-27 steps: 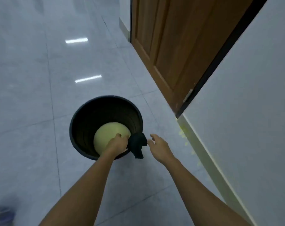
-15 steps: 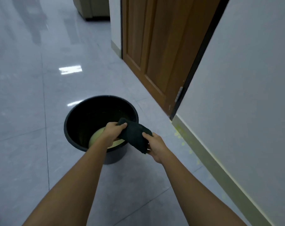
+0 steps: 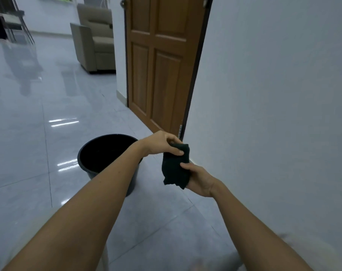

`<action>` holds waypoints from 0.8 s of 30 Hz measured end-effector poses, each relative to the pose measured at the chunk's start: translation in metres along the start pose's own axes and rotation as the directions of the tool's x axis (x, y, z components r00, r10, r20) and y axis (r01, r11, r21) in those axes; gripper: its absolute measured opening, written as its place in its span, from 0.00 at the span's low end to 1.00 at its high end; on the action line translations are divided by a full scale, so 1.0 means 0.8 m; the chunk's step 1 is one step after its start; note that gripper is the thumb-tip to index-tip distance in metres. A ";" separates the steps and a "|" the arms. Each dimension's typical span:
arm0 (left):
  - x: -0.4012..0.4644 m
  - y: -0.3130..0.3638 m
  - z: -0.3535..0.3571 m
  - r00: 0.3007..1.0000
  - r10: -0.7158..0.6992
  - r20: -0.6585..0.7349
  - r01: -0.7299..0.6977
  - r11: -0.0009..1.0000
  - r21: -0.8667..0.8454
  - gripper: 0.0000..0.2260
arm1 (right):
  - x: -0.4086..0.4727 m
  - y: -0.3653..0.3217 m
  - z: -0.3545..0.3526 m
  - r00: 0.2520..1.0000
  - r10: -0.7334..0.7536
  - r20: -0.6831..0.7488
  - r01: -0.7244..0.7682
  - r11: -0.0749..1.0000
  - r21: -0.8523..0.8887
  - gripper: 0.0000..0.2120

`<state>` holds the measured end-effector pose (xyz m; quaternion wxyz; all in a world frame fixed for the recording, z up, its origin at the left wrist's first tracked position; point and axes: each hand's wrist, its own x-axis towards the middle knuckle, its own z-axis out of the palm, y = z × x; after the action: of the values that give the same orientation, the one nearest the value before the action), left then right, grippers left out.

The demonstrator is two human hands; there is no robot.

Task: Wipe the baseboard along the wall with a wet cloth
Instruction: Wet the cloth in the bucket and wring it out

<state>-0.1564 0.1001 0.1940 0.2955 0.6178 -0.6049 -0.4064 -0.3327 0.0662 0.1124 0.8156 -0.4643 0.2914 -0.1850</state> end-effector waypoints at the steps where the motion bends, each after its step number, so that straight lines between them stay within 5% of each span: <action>1: -0.003 0.006 0.008 1.000 0.019 0.002 -0.019 1.000 -0.015 0.07 | -0.010 0.003 0.001 0.999 -0.028 0.023 0.027 0.998 0.050 0.30; 7: 0.012 0.001 0.057 0.997 0.047 0.065 -0.044 0.998 -0.038 0.09 | -0.035 0.045 -0.024 0.994 -0.041 0.098 0.017 0.973 0.230 0.22; 12: 0.086 -0.055 0.095 1.000 0.002 0.025 0.000 0.995 -0.099 0.09 | 0.010 0.087 -0.072 0.993 0.021 -0.116 0.031 0.901 0.432 0.20; 16: 0.145 -0.137 0.106 0.963 -0.161 -0.216 0.157 0.987 -0.037 0.15 | 0.051 0.090 -0.121 0.880 0.210 -0.426 -0.047 0.931 0.363 0.23; 18: 0.176 -0.191 0.109 0.927 -0.268 -0.263 0.287 0.957 0.035 0.17 | 0.086 0.088 -0.153 0.800 0.263 -0.540 -0.158 0.959 0.234 0.25; 20: 0.201 -0.243 0.119 0.902 -0.348 -0.256 0.386 0.915 0.115 0.18 | 0.128 0.089 -0.190 0.754 0.173 -0.634 -0.308 0.945 -0.108 0.20; 22: 0.224 -0.290 0.132 0.898 -0.378 -0.227 0.420 0.890 0.178 0.20 | 0.175 0.089 -0.225 0.775 -0.087 -0.626 -0.359 0.755 -0.549 0.22; 24: 0.251 -0.339 0.152 0.909 -0.369 -0.196 0.413 0.861 0.297 0.22 | 0.228 0.094 -0.251 0.798 -0.272 -0.537 -0.394 0.440 -0.807 0.23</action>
<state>-0.1357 -0.0572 -0.1272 0.1378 0.7941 -0.5053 -0.3084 -0.3214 -0.1307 -0.0879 0.3127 -0.7267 0.6022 -0.1068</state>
